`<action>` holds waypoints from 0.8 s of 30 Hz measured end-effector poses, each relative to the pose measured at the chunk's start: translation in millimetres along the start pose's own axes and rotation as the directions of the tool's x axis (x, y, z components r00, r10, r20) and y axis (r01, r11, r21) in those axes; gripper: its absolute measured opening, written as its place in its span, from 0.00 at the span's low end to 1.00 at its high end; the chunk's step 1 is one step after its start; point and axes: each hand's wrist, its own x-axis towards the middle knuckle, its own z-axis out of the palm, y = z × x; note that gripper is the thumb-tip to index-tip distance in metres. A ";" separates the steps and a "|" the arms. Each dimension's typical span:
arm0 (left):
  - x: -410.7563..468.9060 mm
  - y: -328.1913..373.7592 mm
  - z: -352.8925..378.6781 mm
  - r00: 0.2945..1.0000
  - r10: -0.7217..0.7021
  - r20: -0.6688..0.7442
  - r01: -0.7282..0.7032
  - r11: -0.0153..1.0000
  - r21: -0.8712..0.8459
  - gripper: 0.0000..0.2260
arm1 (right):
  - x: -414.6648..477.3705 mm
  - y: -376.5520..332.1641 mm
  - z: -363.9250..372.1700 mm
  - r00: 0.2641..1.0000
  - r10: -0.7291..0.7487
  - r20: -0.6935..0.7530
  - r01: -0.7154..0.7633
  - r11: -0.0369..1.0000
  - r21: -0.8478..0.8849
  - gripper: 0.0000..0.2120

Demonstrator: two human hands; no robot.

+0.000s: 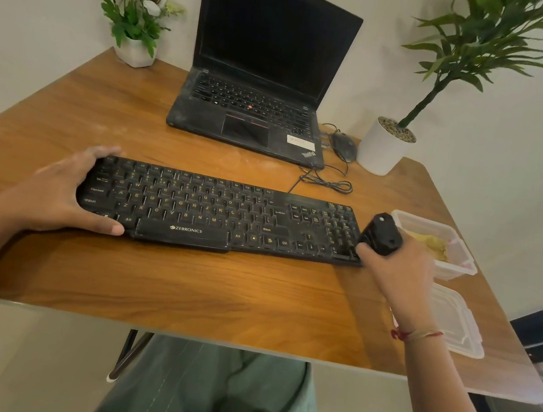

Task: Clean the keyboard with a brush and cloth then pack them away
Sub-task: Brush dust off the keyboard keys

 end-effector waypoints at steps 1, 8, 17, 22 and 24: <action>-0.3 0.7 0.0 1.000 0.001 -0.001 -0.001 1.000 0.000 0.49 | 4.2 -3.1 1.1 0.998 0.028 0.058 -0.034 0.994 0.100 0.09; -1.6 3.3 -0.7 1.000 -0.010 -0.001 0.010 1.000 -0.003 0.49 | 61.0 -7.3 8.0 0.999 0.045 0.006 -0.045 0.998 -0.054 0.12; -1.0 2.7 -1.0 1.000 -0.014 -0.004 0.014 1.000 0.007 0.49 | 109.1 -21.1 29.9 0.951 0.118 0.285 -0.155 0.981 0.114 0.22; -0.3 1.3 -1.2 1.000 -0.015 0.002 0.015 1.000 0.017 0.49 | 114.2 -28.3 35.4 0.874 0.097 0.476 -0.239 0.939 0.247 0.24; -0.1 0.0 -1.2 1.000 -0.014 0.008 0.014 1.000 0.017 0.49 | 113.1 -23.9 36.0 0.891 0.097 0.443 -0.197 0.963 0.185 0.24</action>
